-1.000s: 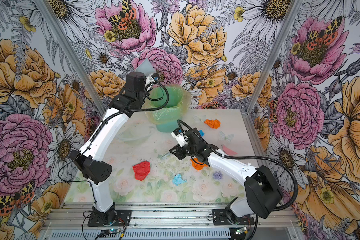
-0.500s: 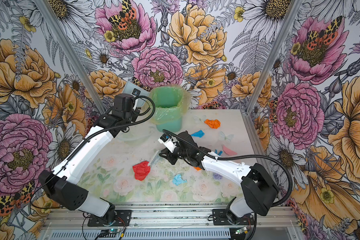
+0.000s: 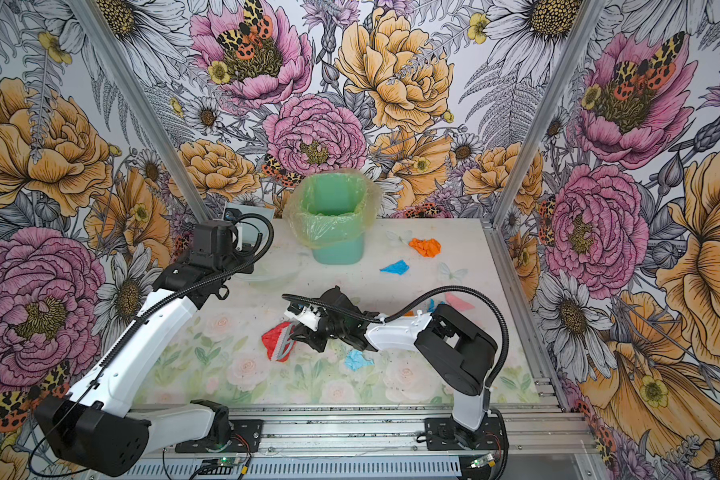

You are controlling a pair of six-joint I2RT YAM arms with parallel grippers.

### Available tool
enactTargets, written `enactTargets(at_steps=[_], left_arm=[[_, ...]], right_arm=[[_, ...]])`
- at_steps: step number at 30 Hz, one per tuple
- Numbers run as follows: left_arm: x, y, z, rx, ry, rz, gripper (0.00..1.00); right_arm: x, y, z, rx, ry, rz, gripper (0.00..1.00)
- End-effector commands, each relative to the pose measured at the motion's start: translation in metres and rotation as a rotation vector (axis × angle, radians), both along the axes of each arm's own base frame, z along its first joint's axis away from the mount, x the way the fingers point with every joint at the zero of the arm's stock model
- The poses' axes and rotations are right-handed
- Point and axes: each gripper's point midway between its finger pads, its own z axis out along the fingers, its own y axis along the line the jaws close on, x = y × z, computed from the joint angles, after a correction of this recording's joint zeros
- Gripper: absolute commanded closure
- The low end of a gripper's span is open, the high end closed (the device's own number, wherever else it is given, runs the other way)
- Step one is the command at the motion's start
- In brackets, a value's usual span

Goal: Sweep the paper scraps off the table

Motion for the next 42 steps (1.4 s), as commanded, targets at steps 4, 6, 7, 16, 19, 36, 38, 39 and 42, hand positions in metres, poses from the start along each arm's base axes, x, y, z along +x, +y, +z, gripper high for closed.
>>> enactTargets(at_steps=[4, 6, 7, 16, 19, 36, 38, 39, 42], left_arm=[[-0.002, -0.008, -0.008, -0.066, 0.018, -0.012, 1.0], [-0.001, -0.011, -0.01, -0.077, 0.025, -0.019, 1.0], [0.0, -0.013, -0.012, -0.084, 0.032, -0.027, 1.0], [-0.005, -0.03, -0.035, -0.093, 0.09, -0.064, 1.0], [-0.01, -0.037, -0.044, -0.099, 0.109, -0.076, 1.0], [-0.063, -0.085, -0.109, -0.182, 0.271, -0.178, 1.0], [-0.07, -0.089, -0.117, -0.188, 0.297, -0.188, 1.0], [-0.074, -0.091, -0.12, -0.194, 0.308, -0.193, 1.0], [-0.086, -0.096, -0.129, -0.206, 0.338, -0.21, 1.0]], right_arm=[[0.028, -0.004, -0.01, -0.075, -0.073, -0.092, 1.0], [0.039, -0.013, -0.017, -0.109, -0.076, -0.143, 1.0], [0.046, -0.018, -0.02, -0.124, -0.084, -0.178, 1.0], [0.087, -0.062, -0.014, -0.158, -0.123, -0.342, 1.0], [0.098, -0.08, -0.007, -0.166, -0.14, -0.387, 1.0], [0.127, -0.155, 0.071, -0.043, -0.103, -0.688, 1.0], [0.133, -0.163, 0.073, -0.058, -0.079, -0.741, 1.0], [0.136, -0.166, 0.071, -0.066, -0.062, -0.763, 1.0], [0.142, -0.172, 0.069, -0.073, -0.029, -0.808, 1.0]])
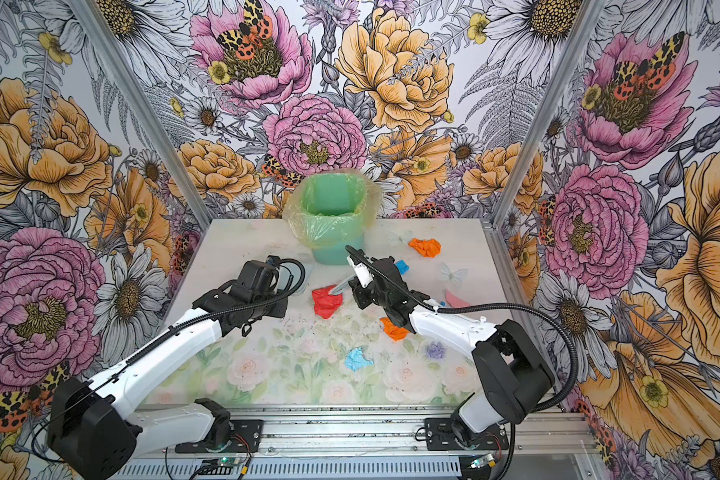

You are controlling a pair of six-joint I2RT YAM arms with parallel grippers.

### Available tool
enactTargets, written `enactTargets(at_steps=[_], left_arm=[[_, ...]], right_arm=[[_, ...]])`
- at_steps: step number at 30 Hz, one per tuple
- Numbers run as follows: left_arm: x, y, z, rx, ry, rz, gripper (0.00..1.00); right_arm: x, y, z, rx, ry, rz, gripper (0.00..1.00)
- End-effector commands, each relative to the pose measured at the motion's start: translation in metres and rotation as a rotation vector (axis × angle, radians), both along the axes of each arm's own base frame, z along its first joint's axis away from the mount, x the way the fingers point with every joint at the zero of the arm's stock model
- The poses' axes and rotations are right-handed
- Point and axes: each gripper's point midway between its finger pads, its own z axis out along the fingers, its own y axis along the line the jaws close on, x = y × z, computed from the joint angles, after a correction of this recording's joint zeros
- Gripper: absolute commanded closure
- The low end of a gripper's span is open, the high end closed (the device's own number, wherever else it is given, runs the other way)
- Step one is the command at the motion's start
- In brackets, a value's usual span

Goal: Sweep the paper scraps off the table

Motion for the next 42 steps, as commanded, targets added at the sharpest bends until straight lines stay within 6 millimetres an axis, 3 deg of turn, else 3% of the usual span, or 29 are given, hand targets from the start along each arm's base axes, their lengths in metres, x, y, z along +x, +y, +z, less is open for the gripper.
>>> enactTargets(at_steps=[1, 16, 27, 37, 42], left_arm=[[-0.015, -0.009, -0.002, -0.054, 0.026, -0.015, 1.0], [-0.07, -0.038, -0.02, -0.035, 0.168, -0.163, 1.0], [-0.091, -0.055, -0.042, -0.083, 0.29, -0.172, 1.0], [-0.114, -0.061, -0.061, -0.071, 0.362, -0.138, 1.0], [-0.116, -0.059, -0.076, -0.02, 0.389, -0.114, 1.0]], right_arm=[[0.015, -0.009, 0.012, 0.029, 0.024, -0.107, 1.0], [0.044, -0.028, 0.002, 0.038, 0.017, -0.274, 1.0], [0.05, -0.032, 0.004, 0.045, 0.009, -0.291, 1.0], [0.055, -0.03, 0.004, 0.066, 0.017, -0.287, 1.0], [0.058, -0.025, 0.005, 0.078, 0.02, -0.273, 1.0]])
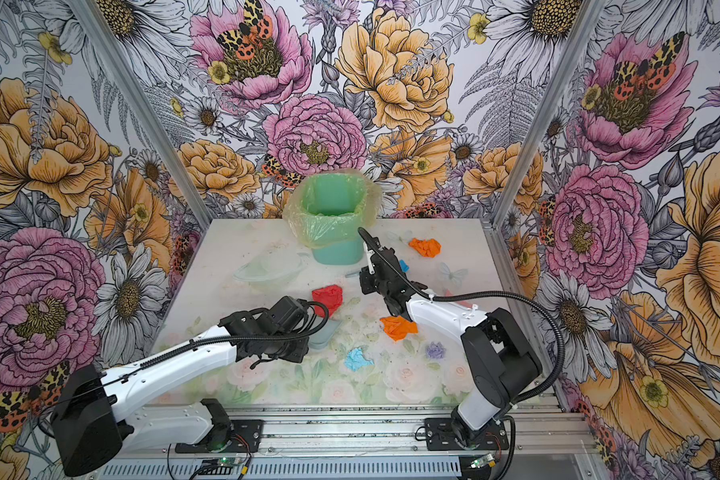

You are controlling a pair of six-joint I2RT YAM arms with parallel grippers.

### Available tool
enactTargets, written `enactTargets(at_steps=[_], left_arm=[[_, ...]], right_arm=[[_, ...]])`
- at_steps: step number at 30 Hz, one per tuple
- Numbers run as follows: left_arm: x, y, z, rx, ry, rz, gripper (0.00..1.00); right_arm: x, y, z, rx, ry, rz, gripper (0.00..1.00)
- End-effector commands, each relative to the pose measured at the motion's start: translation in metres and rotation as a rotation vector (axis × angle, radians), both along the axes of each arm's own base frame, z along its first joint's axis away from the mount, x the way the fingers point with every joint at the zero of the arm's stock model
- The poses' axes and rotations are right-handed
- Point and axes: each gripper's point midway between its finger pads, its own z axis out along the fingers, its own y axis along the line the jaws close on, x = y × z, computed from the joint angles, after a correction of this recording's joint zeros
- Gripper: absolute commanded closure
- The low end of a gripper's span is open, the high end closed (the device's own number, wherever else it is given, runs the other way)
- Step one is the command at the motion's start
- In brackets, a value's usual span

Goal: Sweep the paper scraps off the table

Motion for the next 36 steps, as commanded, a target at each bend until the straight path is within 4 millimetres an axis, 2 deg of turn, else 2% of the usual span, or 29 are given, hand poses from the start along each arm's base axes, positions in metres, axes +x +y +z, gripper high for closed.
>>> enactTargets(at_steps=[1, 10, 19, 27, 36], left_arm=[[-0.001, 0.006, -0.016, 0.057, 0.025, 0.041, 1.0], [0.019, 0.013, -0.027, 0.177, -0.011, 0.078, 1.0], [0.028, 0.0, -0.041, 0.189, 0.004, 0.049, 1.0], [0.032, -0.004, -0.049, 0.194, 0.008, 0.052, 1.0], [0.037, -0.003, -0.053, 0.165, -0.012, 0.078, 1.0]], right_arm=[[0.012, 0.007, 0.014, 0.046, -0.032, 0.003, 1.0], [0.016, 0.012, 0.011, 0.079, -0.012, -0.003, 1.0], [0.015, 0.024, -0.006, 0.082, 0.05, 0.034, 1.0], [-0.01, 0.035, -0.023, 0.031, 0.075, 0.116, 1.0], [-0.044, 0.057, -0.056, -0.045, 0.145, 0.232, 1.0]])
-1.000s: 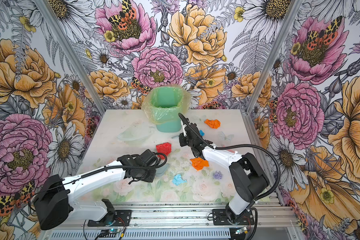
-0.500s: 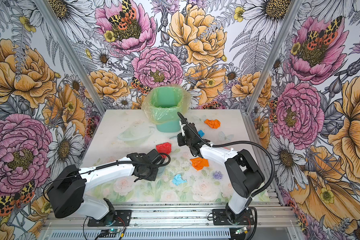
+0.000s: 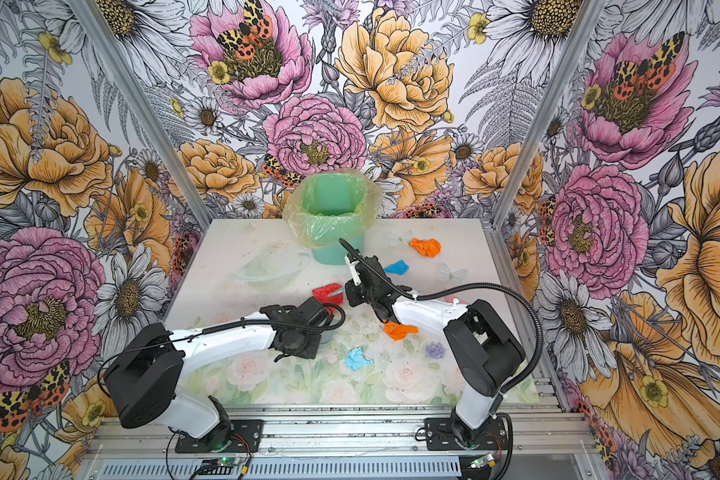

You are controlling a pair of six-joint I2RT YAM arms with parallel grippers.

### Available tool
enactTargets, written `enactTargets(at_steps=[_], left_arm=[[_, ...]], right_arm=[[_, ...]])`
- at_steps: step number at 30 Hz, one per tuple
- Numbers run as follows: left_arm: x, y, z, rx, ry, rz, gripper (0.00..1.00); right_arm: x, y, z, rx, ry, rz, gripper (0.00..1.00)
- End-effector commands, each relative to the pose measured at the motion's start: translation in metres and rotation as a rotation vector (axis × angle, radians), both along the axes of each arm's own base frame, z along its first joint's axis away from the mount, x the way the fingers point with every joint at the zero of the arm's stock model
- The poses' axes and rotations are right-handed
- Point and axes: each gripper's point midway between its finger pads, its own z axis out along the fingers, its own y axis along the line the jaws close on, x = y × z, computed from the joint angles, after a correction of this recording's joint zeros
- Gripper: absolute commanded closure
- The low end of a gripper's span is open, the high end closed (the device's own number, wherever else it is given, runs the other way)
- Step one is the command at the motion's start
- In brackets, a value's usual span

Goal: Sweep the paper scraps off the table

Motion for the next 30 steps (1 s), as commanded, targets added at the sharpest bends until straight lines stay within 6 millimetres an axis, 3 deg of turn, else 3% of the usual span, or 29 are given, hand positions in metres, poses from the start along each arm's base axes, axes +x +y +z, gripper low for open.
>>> enactTargets(at_steps=[1, 13, 20, 24, 30], left_arm=[[0.007, 0.001, -0.001, -0.01, -0.032, 0.015, 1.0], [0.01, 0.013, -0.009, -0.024, -0.046, 0.072, 1.0], [0.019, 0.012, -0.011, -0.053, -0.057, 0.066, 1.0], [0.024, 0.004, -0.008, -0.079, -0.074, 0.038, 1.0], [0.025, -0.003, -0.006, -0.098, -0.109, 0.016, 1.0]], right_arm=[[-0.014, 0.007, -0.016, -0.023, 0.029, 0.06, 1.0], [-0.07, 0.011, -0.026, -0.055, 0.119, 0.242, 1.0], [-0.098, 0.007, -0.012, -0.033, 0.129, 0.299, 1.0], [-0.099, 0.005, -0.001, -0.017, 0.103, 0.294, 1.0], [-0.081, -0.004, 0.017, -0.043, 0.023, 0.223, 1.0]])
